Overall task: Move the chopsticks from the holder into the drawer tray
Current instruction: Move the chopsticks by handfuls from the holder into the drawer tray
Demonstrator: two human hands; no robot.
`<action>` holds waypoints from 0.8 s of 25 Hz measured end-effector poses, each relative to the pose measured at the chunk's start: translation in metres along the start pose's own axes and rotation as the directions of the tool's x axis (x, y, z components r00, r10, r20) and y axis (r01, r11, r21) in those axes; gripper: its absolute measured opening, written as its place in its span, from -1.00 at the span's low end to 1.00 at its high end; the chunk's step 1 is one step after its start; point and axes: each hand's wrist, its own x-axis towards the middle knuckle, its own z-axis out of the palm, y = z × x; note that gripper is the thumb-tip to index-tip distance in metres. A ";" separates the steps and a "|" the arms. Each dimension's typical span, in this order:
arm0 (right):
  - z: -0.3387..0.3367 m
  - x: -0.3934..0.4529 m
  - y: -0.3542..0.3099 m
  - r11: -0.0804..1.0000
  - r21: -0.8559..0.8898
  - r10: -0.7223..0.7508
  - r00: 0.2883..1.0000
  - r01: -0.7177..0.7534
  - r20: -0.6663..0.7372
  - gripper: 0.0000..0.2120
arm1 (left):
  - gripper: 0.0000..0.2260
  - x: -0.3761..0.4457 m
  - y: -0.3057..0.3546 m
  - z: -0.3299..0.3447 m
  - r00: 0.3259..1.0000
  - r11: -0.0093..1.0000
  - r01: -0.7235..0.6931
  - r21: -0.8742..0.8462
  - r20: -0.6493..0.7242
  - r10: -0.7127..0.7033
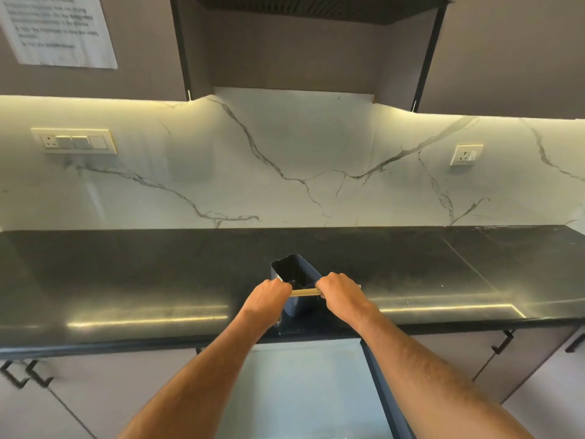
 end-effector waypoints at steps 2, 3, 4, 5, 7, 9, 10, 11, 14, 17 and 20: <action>0.008 -0.018 -0.004 1.000 -0.014 0.012 1.000 -0.011 0.007 -0.83 | -0.79 -0.018 0.006 0.008 1.000 1.000 -0.018 0.005 0.006 0.018; 0.013 -0.028 -0.007 1.000 -0.012 0.017 1.000 -0.017 0.019 -0.81 | -0.81 -0.028 0.010 0.014 0.999 0.999 -0.031 -0.009 0.015 0.031; 0.020 -0.040 -0.009 1.000 -0.002 0.020 0.999 -0.020 0.032 -0.81 | -0.83 -0.039 0.014 0.021 0.999 0.999 -0.042 -0.031 0.019 0.043; 0.028 -0.051 -0.011 1.000 0.011 0.021 0.999 -0.022 0.042 -0.81 | -0.85 -0.050 0.018 0.028 0.999 0.998 -0.051 -0.047 0.011 0.051; 0.049 -0.074 -0.016 0.998 0.058 0.024 0.998 -0.028 0.064 -0.78 | -0.87 -0.072 0.024 0.045 0.998 0.995 -0.066 -0.070 -0.017 0.065; 0.071 -0.094 -0.022 0.993 0.112 0.033 0.996 -0.043 0.088 -0.75 | -0.85 -0.091 0.029 0.064 0.998 0.995 -0.066 -0.073 -0.018 0.065; 0.084 -0.105 -0.026 0.991 0.126 0.027 0.994 -0.039 0.102 -0.76 | -0.83 -0.102 0.033 0.077 0.998 0.994 -0.057 -0.088 -0.007 0.057; 0.097 -0.115 -0.029 0.989 0.144 0.013 0.993 -0.030 0.115 -0.77 | -0.82 -0.111 0.037 0.090 0.999 0.992 -0.045 -0.118 0.008 0.047; 0.134 -0.146 -0.039 0.981 0.192 -0.016 0.989 -0.014 0.149 -0.78 | -0.82 -0.138 0.052 0.132 0.997 0.976 0.022 -0.218 0.080 -0.005; 0.165 -0.171 -0.043 0.974 0.227 -0.034 0.975 -0.018 0.222 -0.75 | -0.82 -0.162 0.069 0.164 0.990 0.976 0.049 -0.214 0.136 -0.020; 0.193 -0.189 -0.044 0.976 0.217 -0.049 0.955 -0.016 0.292 -0.75 | -0.79 -0.184 0.085 0.193 0.982 0.988 0.029 -0.149 0.187 0.000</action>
